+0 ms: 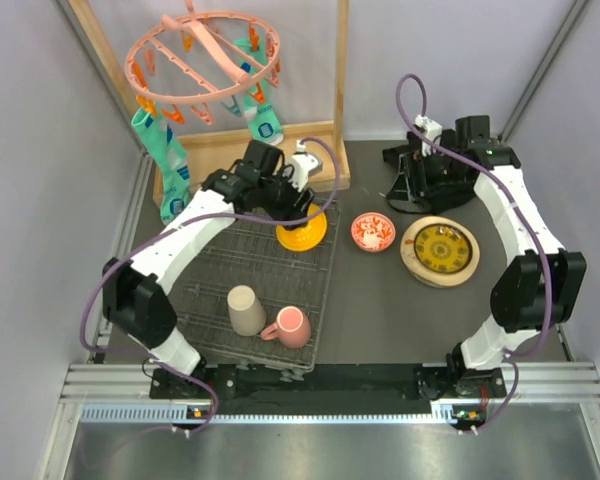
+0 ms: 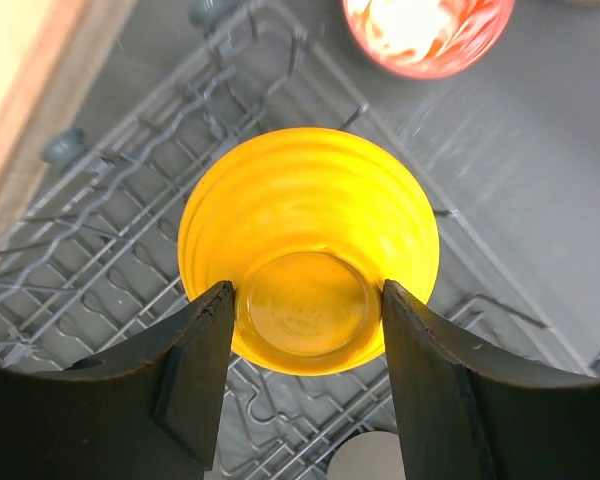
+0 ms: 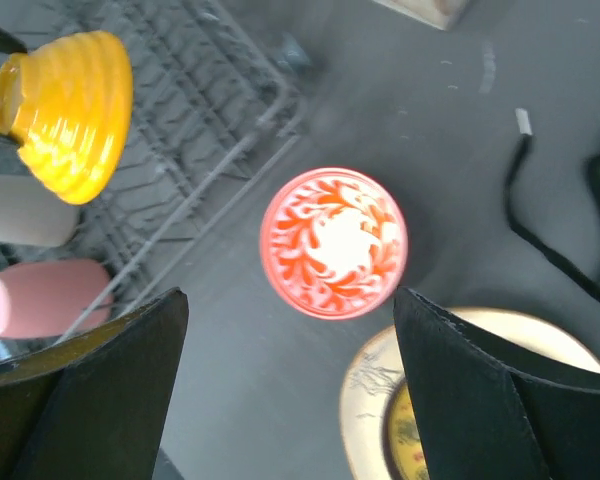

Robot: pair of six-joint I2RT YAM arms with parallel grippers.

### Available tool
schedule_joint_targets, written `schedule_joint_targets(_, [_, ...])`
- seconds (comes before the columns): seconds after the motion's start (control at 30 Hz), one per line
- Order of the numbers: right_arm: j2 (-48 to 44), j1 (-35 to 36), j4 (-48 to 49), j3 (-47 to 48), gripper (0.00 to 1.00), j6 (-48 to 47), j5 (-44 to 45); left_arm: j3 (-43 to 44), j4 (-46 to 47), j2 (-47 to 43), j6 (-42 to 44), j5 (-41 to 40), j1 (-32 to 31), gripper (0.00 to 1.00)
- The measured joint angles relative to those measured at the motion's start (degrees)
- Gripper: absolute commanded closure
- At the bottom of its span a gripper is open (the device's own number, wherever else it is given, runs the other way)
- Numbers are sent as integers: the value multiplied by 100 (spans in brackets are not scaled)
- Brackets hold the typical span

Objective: Unload the mixed dishes from the dish rack
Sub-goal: Pick up the bowl from the dish rack.

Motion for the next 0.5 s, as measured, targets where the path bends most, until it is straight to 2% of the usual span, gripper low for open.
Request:
schedule_joint_targets(0.23, [487, -15, -575, 531, 17, 37, -1198, 0, 337, -612, -404, 1204, 549, 76])
schedule_joint_targets(0.5, [603, -17, -933, 704, 17, -238, -2094, -179, 1600, -750, -1886, 3501, 1565, 84])
